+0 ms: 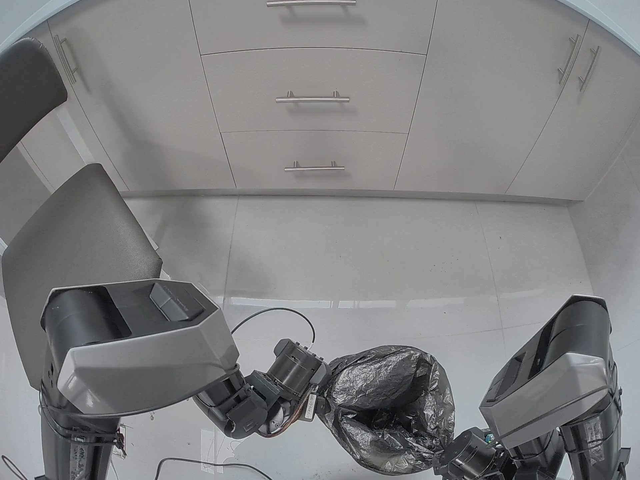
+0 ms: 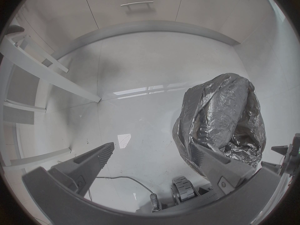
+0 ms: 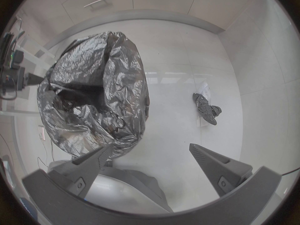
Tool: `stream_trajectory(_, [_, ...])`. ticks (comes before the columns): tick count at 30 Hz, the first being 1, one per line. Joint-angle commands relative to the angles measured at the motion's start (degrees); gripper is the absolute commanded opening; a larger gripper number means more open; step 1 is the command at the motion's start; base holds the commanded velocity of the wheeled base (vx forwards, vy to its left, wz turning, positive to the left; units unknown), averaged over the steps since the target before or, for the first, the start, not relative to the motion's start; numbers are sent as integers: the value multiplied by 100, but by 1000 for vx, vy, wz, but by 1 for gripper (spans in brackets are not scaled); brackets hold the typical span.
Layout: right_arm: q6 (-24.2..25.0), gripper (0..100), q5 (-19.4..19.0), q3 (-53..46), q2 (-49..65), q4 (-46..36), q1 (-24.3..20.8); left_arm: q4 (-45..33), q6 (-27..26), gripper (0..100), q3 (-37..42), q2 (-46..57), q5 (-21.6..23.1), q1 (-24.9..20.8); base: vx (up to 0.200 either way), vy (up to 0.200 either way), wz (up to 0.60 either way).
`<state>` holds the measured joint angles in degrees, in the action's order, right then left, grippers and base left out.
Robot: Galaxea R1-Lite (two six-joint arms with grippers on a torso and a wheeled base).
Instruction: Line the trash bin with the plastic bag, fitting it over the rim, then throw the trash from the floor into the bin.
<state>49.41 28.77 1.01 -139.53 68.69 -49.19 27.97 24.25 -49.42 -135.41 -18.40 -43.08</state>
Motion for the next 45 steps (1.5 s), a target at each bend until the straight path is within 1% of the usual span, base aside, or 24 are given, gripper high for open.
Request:
stream_trajectory(1, [69, 100, 67, -101, 559, 30, 32, -2, 1, 100, 11, -196, 3, -34, 0, 0, 0])
stream_trajectory(3, [69, 100, 50, -101, 849, 56, 76, -2, -8, 100, 3, -222, 3, -34, 0, 0, 0])
stream_trajectory(4, [34, 100, -47, -101, 1403, 109, 173, -2, -17, 100, 3, -266, 3, -42, 0, 0, 0])
stream_trajectory(5, [7, 100, -108, -101, 1614, 135, 217, -2, -17, 100, 3, -275, 3, -42, 0, 0, 0])
stream_trajectory(6, [-45, 100, -258, -101, 1930, 179, 322, -2, -17, 100, 3, -284, 3, -60, 0, 0, 0])
stream_trajectory(7, [-54, 100, -275, -101, 1974, 179, 331, -2, -17, 100, 3, -284, 3, -51, 0, 0, 0])
stream_trajectory(8, [-151, 100, -583, -101, 2484, 197, 577, -19, -17, 100, 20, -266, 3, -60, 0, 0, 0])
stream_trajectory(9, [-195, 100, -768, -101, 2686, 206, 718, -19, -17, 100, 20, -258, 3, -69, 0, 0, 0])
stream_trajectory(10, [-239, 100, -1093, -101, 2941, 215, 894, -37, -17, 100, 20, -258, 3, -69, 0, 0, 0])
stream_trajectory(11, [-247, 100, -1137, -101, 2967, 215, 911, -37, -17, 100, 20, -258, 3, -69, 0, 0, 0])
stream_trajectory(12, [-283, 100, -1585, -92, 3213, 223, 1148, -46, -17, 100, 20, -249, 3, -95, 0, 0, 0])
stream_trajectory(14, [-265, 100, -1954, -75, 3310, 250, 1412, -81, 1, 100, 29, -205, -6, -139, 0, 0, 0])
stream_trajectory(20, [-89, 100, -2016, -101, 2782, 891, 1641, -116, 98, 100, 301, 200, -6, -227, 0, 0, 0])
stream_trajectory(22, [-63, 100, -2033, -101, 2554, 997, 1649, -116, 309, 100, 486, 384, -6, -332, 0, 0, 0])
stream_trajectory(25, [-19, 100, -2051, -101, 2484, 1146, 1711, -221, 555, 100, 512, 560, -6, -526, 0, 0, 0])
stream_trajectory(28, [-10, 100, -2121, -101, 2615, 1111, 1825, -467, 775, 100, 486, 736, -6, -754, 0, 0, 0])
stream_trajectory(31, [43, 100, -2165, -101, 2607, 1085, 1931, -573, 1021, 100, 460, 815, -6, -983, 0, 0, 0])
stream_trajectory(33, [78, 100, -2191, -101, 2563, 1085, 1957, -590, 1091, 100, 442, 788, -6, -1123, 0, 0, 0])
stream_trajectory(38, [78, 100, -2191, -101, 2536, 1120, 1948, -555, 1091, 100, 328, 569, -6, -1282, 0, 0, 0])
stream_trajectory(45, [78, 100, -2191, -101, 2519, 1129, 1966, -564, 1073, 100, 29, 147, -50, -1299, 0, 0, 0])
